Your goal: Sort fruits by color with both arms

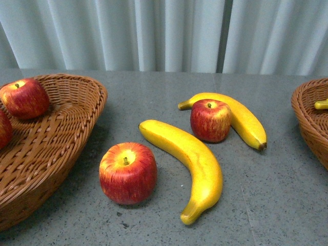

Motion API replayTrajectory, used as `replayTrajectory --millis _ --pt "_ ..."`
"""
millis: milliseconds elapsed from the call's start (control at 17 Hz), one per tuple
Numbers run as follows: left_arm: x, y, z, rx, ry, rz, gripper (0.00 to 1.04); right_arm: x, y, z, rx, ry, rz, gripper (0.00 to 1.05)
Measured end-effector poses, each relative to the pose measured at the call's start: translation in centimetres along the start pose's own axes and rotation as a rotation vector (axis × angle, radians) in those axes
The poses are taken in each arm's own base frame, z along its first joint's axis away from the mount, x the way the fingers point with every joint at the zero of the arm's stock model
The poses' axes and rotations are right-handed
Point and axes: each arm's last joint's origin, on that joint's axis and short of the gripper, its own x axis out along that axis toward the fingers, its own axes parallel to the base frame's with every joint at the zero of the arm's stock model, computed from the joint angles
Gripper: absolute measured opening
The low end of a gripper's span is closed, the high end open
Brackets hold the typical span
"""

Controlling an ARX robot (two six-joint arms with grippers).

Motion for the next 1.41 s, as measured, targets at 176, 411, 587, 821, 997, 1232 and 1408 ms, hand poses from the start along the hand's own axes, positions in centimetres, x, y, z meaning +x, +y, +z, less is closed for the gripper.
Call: replayTrajectory --millis 176,411,587,821,997,1232,1408 --pt "0.8 1.3 4.1 -0.054 -0.131 0.152 0.98 0.0 0.0 0.0 0.000 0.001 -0.001 0.98" --pt "5.6 0.1 10.9 0.081 -0.200 -0.048 0.98 0.0 0.0 0.0 0.000 0.000 -0.001 0.98" --pt "9.1 -3.3 13.2 0.218 -0.062 -0.336 0.98 0.0 0.0 0.0 0.000 0.000 -0.001 0.98" --pt "10.6 -8.1 12.9 0.389 0.100 -0.628 0.98 0.0 0.0 0.0 0.000 0.001 -0.001 0.98" --pt "9.1 -11.8 10.3 0.545 0.137 -0.842 0.98 0.0 0.0 0.0 0.000 0.000 -0.001 0.98" --pt "9.7 -14.2 7.2 0.640 0.201 -0.930 0.98 0.0 0.0 0.0 0.000 0.001 -0.001 0.98" --pt "10.2 -14.8 6.4 0.671 0.212 -0.955 0.98 0.0 0.0 0.0 0.000 0.000 -0.001 0.98"
